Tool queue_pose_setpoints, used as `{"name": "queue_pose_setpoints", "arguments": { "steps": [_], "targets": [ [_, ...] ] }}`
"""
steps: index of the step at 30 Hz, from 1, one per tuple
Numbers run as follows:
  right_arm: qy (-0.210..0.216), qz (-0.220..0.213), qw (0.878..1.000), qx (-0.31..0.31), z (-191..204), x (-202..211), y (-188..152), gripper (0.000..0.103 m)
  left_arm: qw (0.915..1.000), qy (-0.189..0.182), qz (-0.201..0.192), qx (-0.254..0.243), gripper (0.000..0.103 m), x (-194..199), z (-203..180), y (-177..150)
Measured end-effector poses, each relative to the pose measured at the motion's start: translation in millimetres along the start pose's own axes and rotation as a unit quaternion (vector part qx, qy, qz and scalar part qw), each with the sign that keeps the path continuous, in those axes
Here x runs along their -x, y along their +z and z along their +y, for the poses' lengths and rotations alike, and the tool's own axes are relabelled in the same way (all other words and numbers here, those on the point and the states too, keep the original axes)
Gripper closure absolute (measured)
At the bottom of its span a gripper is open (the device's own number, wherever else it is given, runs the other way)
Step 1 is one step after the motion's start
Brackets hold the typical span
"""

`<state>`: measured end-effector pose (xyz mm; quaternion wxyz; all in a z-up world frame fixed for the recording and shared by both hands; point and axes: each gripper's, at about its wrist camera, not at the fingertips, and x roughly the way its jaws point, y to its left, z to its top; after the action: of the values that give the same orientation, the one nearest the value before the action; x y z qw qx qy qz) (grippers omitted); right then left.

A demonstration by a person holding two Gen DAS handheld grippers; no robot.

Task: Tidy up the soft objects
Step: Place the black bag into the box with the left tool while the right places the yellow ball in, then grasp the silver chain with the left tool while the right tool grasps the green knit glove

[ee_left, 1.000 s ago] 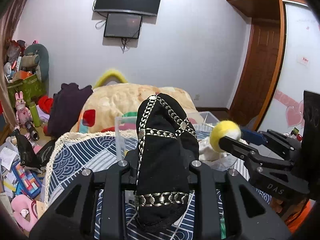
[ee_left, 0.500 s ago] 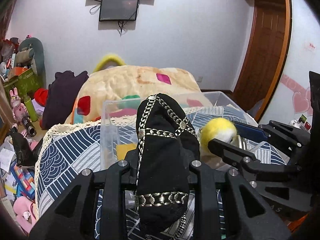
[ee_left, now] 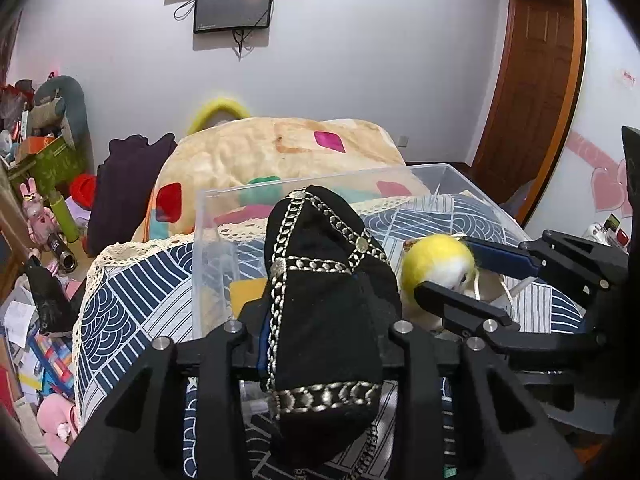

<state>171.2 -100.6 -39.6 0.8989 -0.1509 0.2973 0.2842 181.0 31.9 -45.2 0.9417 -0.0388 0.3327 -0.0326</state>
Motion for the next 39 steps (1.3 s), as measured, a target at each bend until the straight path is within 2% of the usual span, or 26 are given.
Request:
{"name": "queue_pose_setpoints", "arguments": {
  "steps": [6,14,17,21,23,24,27,30,39],
  "targets": [
    [0.007,0.003,1.000,-0.003,-2,6,-2,0.060,0.9999,-0.001,-0.008,0.008,0.051,16,6,-3],
    [0.018,-0.008,1.000,-0.014,-5,22,-4,0.056,0.9995,-0.010,-0.030,-0.007,0.046,42,-1,-5],
    [0.024,-0.015,0.999,-0.021,-7,31,-5,0.039,0.9989,-0.014,-0.043,-0.014,0.044,56,-7,-4],
    [0.018,-0.038,0.999,-0.022,-6,51,-9,0.032,0.9974,-0.008,-0.069,-0.020,0.028,78,-12,-6],
    [0.017,-0.045,0.999,-0.022,-6,58,-10,0.027,0.9967,-0.007,-0.078,-0.022,0.024,87,-12,-9],
    [0.013,-0.052,0.998,-0.023,-6,62,-12,0.024,0.9965,-0.005,-0.080,-0.024,0.018,92,-13,-11],
    [0.015,-0.059,0.998,-0.030,-7,69,-17,0.021,0.9959,0.004,-0.087,-0.021,0.007,99,-13,-20],
    [0.024,-0.054,0.997,-0.042,-10,70,-25,0.021,0.9964,0.009,-0.081,-0.022,0.006,100,-12,-29],
    [0.035,-0.008,0.997,-0.063,-6,63,-69,0.021,0.9998,-0.001,-0.013,0.012,0.006,76,0,-68]
  ]
}}
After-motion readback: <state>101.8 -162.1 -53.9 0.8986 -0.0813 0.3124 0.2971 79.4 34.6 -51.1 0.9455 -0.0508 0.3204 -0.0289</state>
